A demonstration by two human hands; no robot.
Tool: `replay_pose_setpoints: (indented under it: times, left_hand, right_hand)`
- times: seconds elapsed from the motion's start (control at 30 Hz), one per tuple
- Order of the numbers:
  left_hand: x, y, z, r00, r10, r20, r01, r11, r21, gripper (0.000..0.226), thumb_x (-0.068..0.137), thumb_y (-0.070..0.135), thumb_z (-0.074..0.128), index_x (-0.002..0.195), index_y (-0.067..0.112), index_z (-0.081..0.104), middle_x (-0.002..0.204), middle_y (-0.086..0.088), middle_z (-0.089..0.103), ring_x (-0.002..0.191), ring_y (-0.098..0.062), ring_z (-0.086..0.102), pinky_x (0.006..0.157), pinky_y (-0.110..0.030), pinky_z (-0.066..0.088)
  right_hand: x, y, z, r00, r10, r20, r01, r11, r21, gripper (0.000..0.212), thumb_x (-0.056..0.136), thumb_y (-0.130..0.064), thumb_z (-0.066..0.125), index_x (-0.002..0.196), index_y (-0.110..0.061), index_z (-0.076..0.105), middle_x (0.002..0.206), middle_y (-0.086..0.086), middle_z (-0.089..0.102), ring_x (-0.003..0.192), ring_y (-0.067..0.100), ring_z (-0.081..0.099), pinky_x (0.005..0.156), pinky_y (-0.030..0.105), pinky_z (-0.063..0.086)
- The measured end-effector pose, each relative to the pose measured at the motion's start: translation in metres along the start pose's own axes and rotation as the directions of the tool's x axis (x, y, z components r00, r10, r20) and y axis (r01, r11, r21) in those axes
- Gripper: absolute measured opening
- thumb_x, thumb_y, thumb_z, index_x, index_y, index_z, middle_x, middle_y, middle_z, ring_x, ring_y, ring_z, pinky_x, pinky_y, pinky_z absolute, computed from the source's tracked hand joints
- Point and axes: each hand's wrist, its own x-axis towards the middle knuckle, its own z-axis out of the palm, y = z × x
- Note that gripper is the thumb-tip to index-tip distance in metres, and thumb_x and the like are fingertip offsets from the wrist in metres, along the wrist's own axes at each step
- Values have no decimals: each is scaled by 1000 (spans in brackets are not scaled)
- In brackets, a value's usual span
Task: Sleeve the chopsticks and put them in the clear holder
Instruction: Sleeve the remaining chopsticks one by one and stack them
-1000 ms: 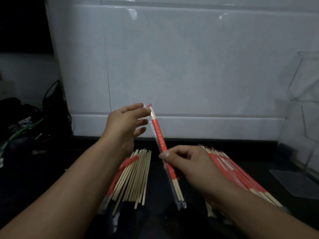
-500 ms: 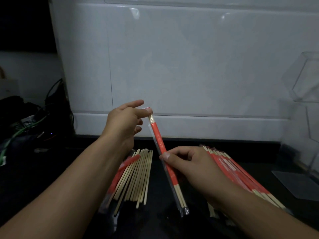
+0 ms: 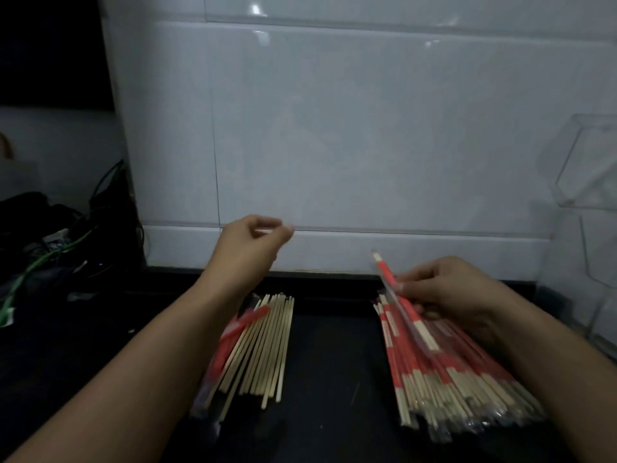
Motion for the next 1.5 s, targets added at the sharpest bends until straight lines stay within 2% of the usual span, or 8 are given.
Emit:
replay_pose_setpoints:
  times: [0.17,0.47,0.8,0.97,1.13,1.23,1.37,1.5]
  left_hand:
    - [1,-34,-10,983,-26,180,-66,870,488,13,92,24,67,103,21,72,96,1,74,91,-15,68,92,-37,55]
    - [-1,-51,-12,965,-152,215,-150,355,923,28,93,51,56,109,28,64,99,6,65,90,-15,61,81,-34,52]
    - [2,-57,-13,982,-74,174,-113,509,853,17,91,37,67,103,25,72,95,3,68,82,-13,59,69,-28,46]
    - [-3,-28,-21,971,169,168,-238,665,708,11,91,29,66,101,28,72,73,13,61,69,-6,57,60,-24,40]
    - [-13,-18,-21,942,254,220,-330,823,462,8,91,22,68,92,30,68,78,13,68,73,1,64,69,-23,51]
    - [-14,-19,-19,947,240,214,-308,868,389,11,91,19,68,89,30,67,77,12,68,71,-1,65,66,-25,52]
    - [-16,-21,-22,950,182,252,-295,787,542,16,92,37,65,107,31,63,92,14,65,83,0,61,75,-26,52]
    - [-19,-28,-21,895,-175,410,-261,540,800,46,86,48,71,126,30,59,118,9,64,102,-10,58,93,-31,50]
  right_hand:
    - [12,20,-18,988,154,18,-136,918,-372,5,83,-4,74,79,-2,75,61,17,67,52,21,58,56,30,47]
    - [10,12,-11,992,84,-97,-124,821,-558,14,80,-19,79,75,-6,76,69,13,73,53,16,63,56,28,51]
    - [10,14,1,997,57,-54,-78,785,-615,20,80,-11,73,98,-15,64,67,8,72,48,13,67,47,21,48]
    - [9,10,11,892,-400,-210,201,769,-607,10,81,-15,72,76,-23,71,64,-9,65,58,-1,59,55,15,40]
    - [-30,2,74,766,-497,408,641,536,-550,22,92,-28,63,112,-36,67,107,-22,52,98,-6,53,86,8,39]
    - [-40,0,100,649,-484,587,757,486,-436,31,96,-24,57,125,-35,62,123,-22,45,112,-2,50,95,12,39]
    - [-39,4,106,607,-463,646,790,439,-427,35,97,-18,55,128,-33,61,128,-19,46,117,3,43,100,25,41]
    - [-40,6,107,591,-480,648,805,404,-434,34,97,-16,52,125,-32,61,124,-15,47,113,8,44,95,31,43]
